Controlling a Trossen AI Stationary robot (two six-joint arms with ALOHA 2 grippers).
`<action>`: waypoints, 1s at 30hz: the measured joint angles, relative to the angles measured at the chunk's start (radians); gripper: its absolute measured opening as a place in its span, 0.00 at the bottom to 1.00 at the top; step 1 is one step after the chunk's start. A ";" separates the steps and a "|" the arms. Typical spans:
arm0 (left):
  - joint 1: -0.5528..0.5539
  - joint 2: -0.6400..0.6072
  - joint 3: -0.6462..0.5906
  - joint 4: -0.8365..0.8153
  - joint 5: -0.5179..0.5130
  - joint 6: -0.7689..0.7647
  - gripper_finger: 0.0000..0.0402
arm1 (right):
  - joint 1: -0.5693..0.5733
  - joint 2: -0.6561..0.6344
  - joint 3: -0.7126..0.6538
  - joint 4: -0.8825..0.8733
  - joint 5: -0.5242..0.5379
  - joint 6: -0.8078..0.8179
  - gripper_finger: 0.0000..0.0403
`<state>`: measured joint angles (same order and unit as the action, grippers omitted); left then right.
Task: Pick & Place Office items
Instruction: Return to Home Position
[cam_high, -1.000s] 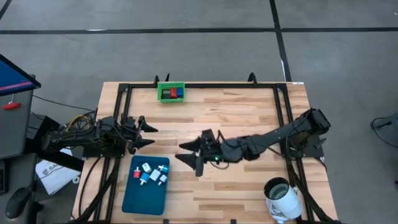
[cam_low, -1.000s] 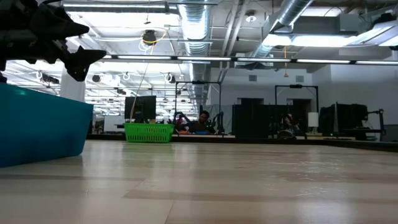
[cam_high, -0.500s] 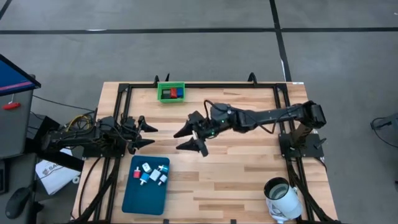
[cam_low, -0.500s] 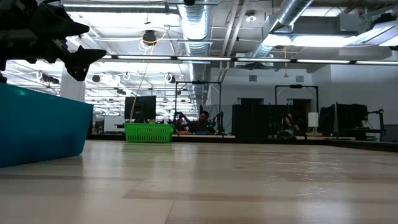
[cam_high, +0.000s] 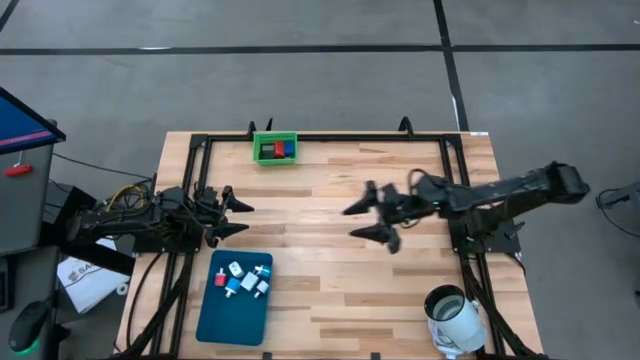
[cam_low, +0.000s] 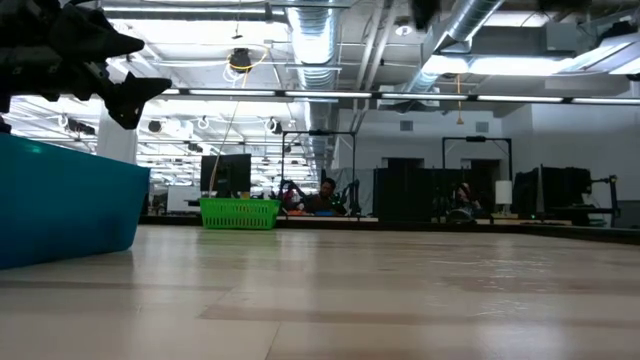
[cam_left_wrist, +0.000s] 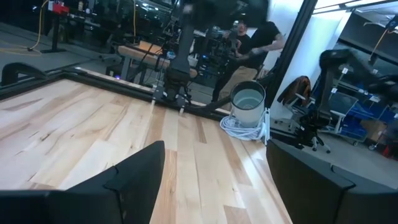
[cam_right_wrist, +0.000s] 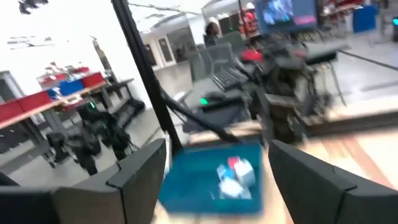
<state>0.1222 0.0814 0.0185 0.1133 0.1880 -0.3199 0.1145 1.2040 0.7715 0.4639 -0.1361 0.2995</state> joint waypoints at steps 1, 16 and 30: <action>0.000 0.000 0.000 0.001 0.000 0.000 0.69 | -0.006 -0.049 -0.064 0.012 0.000 0.007 0.68; 0.000 0.000 0.000 0.000 0.000 0.000 0.69 | -0.036 -0.694 -0.733 0.100 -0.050 0.121 0.68; 0.000 0.000 0.000 0.000 0.000 0.000 0.69 | -0.074 -1.120 -0.764 -0.293 -0.046 -0.020 0.68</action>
<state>0.1223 0.0814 0.0185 0.1131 0.1879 -0.3196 0.0407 0.0839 0.0078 0.1707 -0.1821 0.2798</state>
